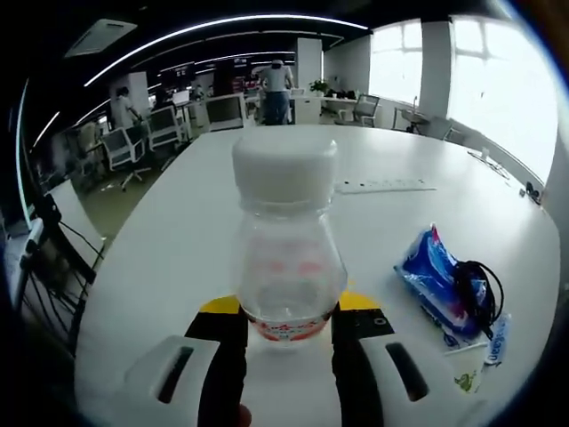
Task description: Arrange the tabletop items into an orderly group along one side of the table until the central work area is clear of visible clutter.
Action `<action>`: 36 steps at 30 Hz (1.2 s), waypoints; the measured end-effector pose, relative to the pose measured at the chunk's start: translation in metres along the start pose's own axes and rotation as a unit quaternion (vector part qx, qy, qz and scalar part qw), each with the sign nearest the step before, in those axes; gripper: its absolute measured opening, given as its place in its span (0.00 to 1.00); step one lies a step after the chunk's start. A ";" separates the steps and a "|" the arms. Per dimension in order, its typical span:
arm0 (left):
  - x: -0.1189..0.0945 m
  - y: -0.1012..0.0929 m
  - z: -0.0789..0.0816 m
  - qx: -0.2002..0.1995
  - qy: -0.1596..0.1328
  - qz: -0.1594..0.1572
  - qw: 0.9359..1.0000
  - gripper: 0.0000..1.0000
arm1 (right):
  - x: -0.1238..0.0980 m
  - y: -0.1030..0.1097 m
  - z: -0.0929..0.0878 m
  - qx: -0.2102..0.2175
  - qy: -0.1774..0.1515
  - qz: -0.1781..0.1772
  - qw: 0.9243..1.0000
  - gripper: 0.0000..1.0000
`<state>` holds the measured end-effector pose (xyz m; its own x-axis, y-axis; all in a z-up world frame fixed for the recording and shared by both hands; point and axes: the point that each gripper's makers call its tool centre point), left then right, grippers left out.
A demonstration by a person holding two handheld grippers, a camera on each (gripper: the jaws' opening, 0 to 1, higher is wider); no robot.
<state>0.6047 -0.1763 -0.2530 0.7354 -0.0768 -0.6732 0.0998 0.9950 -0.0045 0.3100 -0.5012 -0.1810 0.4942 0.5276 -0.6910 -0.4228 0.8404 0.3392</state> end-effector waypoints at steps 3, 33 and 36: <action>0.004 0.006 0.003 -0.006 0.000 0.006 1.000 0.35 | 0.002 0.000 0.000 -0.001 0.003 0.000 1.000 0.70; 0.012 0.010 0.012 -0.014 -0.011 0.009 1.000 0.37 | 0.015 0.002 0.014 -0.009 0.007 0.012 1.000 0.71; 0.012 0.010 0.011 -0.014 -0.010 0.009 1.000 0.38 | 0.015 0.002 0.015 -0.010 0.005 0.012 1.000 0.71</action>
<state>0.6225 -0.1677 -0.2529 0.7504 -0.0606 -0.6582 0.0679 0.9976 -0.0144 0.3284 -0.4893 -0.1811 0.4750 0.5469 -0.6894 -0.4496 0.8243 0.3441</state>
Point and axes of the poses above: the point that each gripper's makers call its tool centre point, and the gripper's own axes: x roughly forward along the fingers, y roughly to its left, z roughly out of its top, and after that the axes turned 5 degrees about y, right-handed
